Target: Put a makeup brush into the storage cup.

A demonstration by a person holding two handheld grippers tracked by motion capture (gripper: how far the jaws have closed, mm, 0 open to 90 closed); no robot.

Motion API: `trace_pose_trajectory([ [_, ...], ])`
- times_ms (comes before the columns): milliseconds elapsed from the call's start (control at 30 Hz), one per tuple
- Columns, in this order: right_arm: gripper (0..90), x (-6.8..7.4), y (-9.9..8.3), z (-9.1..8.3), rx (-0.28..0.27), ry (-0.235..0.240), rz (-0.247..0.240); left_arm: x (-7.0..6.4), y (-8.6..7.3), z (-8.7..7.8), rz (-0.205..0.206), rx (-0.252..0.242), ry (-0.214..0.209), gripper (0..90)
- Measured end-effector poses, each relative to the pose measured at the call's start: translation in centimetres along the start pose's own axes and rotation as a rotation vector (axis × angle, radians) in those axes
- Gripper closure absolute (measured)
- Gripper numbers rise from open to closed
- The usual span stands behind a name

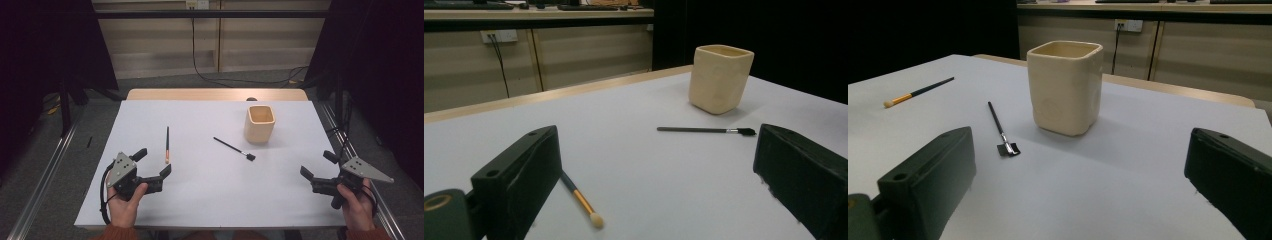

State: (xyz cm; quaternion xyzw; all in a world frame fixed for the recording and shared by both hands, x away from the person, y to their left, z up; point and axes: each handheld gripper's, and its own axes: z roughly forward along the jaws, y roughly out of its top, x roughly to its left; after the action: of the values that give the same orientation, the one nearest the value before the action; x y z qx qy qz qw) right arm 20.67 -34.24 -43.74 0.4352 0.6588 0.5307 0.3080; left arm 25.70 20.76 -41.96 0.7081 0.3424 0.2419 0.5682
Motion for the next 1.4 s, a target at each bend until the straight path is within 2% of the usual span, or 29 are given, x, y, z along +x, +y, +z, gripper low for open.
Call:
trace_pose_trajectory([
  [100,0.0,-0.2,0.0,-0.2,-0.008,-0.011,0.010,0.2,0.3,0.4,-0.004,-0.005,-0.009,5.0],
  [167,0.0,-0.2,0.0,-0.3,-0.007,-0.012,0.012,0.3,0.7,0.7,0.009,-0.005,-0.011,5.0],
  [233,0.0,-0.1,0.0,-0.3,-0.010,-0.009,0.009,0.5,1.3,0.8,0.000,-0.043,-0.025,3.9],
  [333,0.0,-0.1,0.0,-0.4,-0.011,-0.005,0.008,0.6,1.8,0.9,0.003,-0.053,-0.020,3.6],
  [867,0.0,-0.3,-0.1,-0.3,-0.010,-0.005,0.023,1.7,4.1,2.9,-0.004,-0.050,-0.022,2.2],
  [967,0.0,-0.2,-0.1,-0.3,-0.006,-0.006,0.027,2.1,4.9,3.3,-0.003,-0.066,-0.024,2.2],
  [1100,0.0,-0.3,-0.1,-0.3,-0.009,-0.008,0.023,2.4,5.1,3.9,0.009,-0.045,-0.035,2.8],
  [1400,0.0,-0.3,0.0,-0.3,-0.007,-0.011,0.022,3.4,5.5,5.0,0.015,-0.045,-0.024,3.0],
])
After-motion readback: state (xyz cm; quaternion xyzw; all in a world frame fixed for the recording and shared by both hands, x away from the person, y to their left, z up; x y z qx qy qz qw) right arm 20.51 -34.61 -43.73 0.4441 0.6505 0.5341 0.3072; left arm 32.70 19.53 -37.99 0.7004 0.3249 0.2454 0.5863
